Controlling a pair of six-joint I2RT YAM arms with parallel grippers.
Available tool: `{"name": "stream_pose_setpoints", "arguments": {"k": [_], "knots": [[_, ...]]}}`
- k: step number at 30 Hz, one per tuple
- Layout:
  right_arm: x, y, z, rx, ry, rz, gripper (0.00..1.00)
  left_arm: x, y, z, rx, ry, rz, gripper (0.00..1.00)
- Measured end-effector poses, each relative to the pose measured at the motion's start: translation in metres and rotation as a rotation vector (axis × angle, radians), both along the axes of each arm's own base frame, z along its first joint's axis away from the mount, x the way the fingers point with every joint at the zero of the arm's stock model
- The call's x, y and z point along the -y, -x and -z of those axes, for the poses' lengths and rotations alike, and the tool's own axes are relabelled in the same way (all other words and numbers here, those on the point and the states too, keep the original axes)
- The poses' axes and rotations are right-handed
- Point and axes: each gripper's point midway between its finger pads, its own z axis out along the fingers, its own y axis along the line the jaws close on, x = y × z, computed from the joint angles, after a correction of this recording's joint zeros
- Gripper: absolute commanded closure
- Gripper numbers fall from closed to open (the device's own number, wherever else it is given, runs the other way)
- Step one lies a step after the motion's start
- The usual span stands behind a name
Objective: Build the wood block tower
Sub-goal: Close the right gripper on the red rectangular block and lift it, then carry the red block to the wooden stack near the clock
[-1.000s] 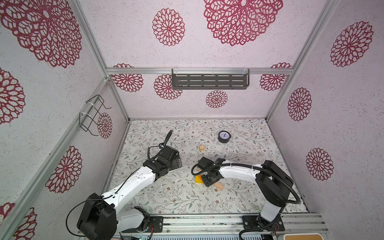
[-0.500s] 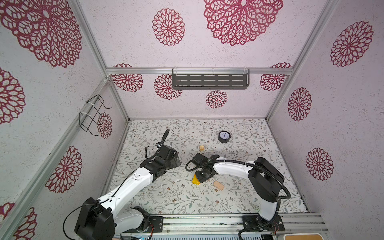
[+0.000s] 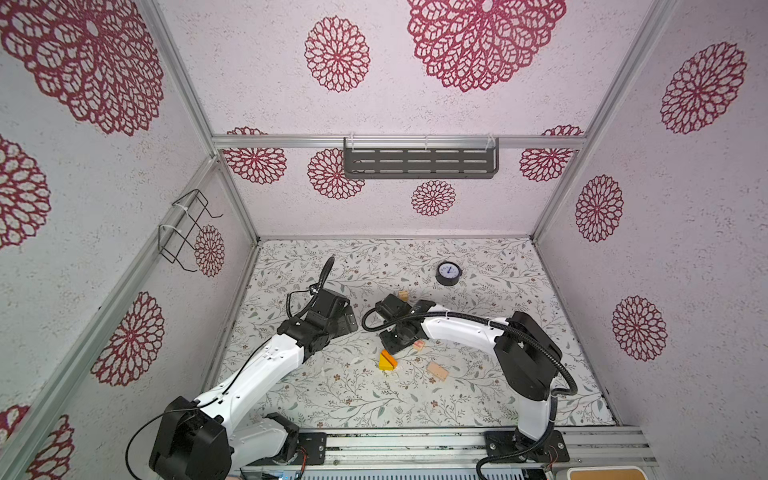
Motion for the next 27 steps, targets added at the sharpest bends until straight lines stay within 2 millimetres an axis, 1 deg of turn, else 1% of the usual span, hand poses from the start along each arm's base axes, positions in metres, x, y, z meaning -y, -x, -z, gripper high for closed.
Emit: {"name": "stream_pose_setpoints", "arguments": {"k": [3,7,9,13,16,19,22,27], "knots": [[0.0,-0.013,-0.014,0.016,-0.014,0.015,0.69,-0.001,0.0,-0.002,-0.005,-0.003,0.001,0.03],[0.002,-0.032,-0.032,0.035,-0.027,0.039,0.69,0.002,-0.008,-0.01,0.006,0.0,0.003,0.03],[0.007,-0.04,-0.037,0.036,-0.026,0.056,0.69,0.005,-0.013,-0.014,0.009,-0.001,0.006,0.03],[0.023,-0.058,-0.046,0.033,-0.02,0.108,0.68,0.011,-0.024,-0.02,0.014,-0.002,0.016,0.03],[0.035,-0.071,-0.054,0.038,-0.016,0.147,0.68,0.016,-0.032,-0.021,0.011,-0.004,0.025,0.03],[0.043,-0.081,-0.061,0.039,-0.012,0.174,0.68,0.019,-0.037,-0.021,0.006,-0.009,0.033,0.03],[0.047,-0.092,-0.065,0.044,-0.008,0.196,0.68,0.023,-0.042,-0.022,0.004,-0.012,0.04,0.03],[0.051,-0.105,-0.059,0.034,0.018,0.222,0.68,0.026,-0.049,-0.02,0.0,-0.01,0.045,0.03]]}}
